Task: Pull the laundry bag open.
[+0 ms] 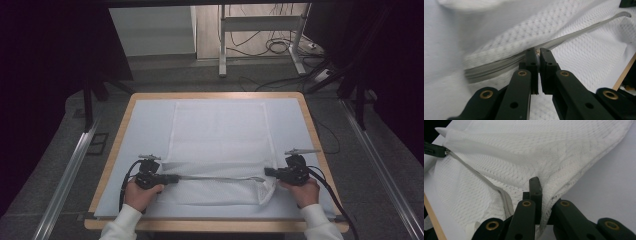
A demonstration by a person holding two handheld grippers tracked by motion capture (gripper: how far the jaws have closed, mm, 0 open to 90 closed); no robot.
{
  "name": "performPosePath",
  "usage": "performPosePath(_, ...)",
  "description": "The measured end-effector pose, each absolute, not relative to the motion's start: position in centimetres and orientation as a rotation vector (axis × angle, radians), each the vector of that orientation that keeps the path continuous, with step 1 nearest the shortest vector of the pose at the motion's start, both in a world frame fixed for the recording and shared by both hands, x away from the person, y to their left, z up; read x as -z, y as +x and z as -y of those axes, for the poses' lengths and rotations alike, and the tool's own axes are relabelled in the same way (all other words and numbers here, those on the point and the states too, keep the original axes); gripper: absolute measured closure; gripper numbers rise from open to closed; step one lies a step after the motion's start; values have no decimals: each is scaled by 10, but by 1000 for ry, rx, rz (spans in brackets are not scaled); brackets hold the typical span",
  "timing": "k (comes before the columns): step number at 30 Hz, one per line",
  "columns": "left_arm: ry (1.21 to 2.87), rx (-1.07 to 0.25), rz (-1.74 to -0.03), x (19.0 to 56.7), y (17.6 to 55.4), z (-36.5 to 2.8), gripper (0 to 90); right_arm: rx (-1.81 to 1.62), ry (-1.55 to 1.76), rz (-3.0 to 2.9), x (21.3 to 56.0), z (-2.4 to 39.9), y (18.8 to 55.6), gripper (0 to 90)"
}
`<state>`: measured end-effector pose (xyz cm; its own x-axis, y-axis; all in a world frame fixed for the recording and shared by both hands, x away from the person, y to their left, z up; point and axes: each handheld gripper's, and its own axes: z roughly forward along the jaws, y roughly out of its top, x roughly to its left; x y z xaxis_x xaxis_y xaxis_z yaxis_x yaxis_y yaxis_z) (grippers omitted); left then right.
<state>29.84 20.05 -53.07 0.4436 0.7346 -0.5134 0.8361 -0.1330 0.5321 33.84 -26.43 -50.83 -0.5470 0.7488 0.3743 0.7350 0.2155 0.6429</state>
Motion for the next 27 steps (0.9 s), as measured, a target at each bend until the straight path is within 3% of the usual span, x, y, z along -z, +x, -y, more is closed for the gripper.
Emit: performPosePath(27,1858,151,-1369,532,295,-222,865,-1255,1481,-2447,510,263,339,882)
